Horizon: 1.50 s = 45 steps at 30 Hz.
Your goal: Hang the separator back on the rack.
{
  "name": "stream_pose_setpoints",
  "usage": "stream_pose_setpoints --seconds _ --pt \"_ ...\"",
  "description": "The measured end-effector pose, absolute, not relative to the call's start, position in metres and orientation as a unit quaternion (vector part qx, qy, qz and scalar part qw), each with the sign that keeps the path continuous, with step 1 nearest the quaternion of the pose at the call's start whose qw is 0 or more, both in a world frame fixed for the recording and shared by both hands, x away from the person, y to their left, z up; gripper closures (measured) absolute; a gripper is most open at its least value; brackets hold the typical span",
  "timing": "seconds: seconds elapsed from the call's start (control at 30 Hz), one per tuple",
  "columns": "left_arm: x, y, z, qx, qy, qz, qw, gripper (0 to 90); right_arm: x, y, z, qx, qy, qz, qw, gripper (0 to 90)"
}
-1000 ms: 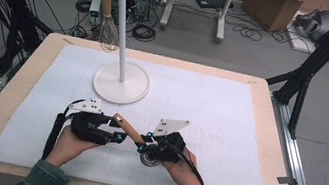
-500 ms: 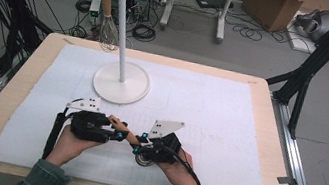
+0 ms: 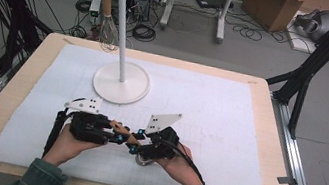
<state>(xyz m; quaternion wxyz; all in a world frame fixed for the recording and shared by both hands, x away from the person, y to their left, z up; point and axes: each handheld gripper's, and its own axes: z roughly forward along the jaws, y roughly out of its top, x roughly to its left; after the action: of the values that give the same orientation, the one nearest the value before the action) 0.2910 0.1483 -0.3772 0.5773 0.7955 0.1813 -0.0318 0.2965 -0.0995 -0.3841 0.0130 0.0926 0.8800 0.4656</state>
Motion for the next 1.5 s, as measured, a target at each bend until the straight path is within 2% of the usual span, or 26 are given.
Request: stream_pose_setpoints --seconds 0.13,0.33,0.5,0.8,1.5 --pt "0.291 0.148 -0.376 0.796 0.178 -0.032 0.577 71.6 0.296 -0.098 -0.384 0.087 0.883 0.461 0.005 68.2" --pt "0.289 0.148 -0.374 0.795 0.174 -0.029 0.58 71.0 0.294 -0.096 -0.383 0.075 0.884 0.461 0.015 70.5" --pt "0.287 0.156 -0.366 0.799 0.18 -0.001 0.573 60.6 0.295 -0.1 -0.38 0.093 0.876 0.472 0.016 70.8" --pt "0.281 0.18 -0.361 0.799 0.204 0.038 0.564 50.9 0.302 -0.105 -0.371 0.133 0.851 0.508 0.011 70.7" --pt "0.272 0.237 -0.364 0.786 0.265 0.1 0.549 36.3 0.333 -0.096 -0.345 0.164 0.827 0.538 0.001 70.7"
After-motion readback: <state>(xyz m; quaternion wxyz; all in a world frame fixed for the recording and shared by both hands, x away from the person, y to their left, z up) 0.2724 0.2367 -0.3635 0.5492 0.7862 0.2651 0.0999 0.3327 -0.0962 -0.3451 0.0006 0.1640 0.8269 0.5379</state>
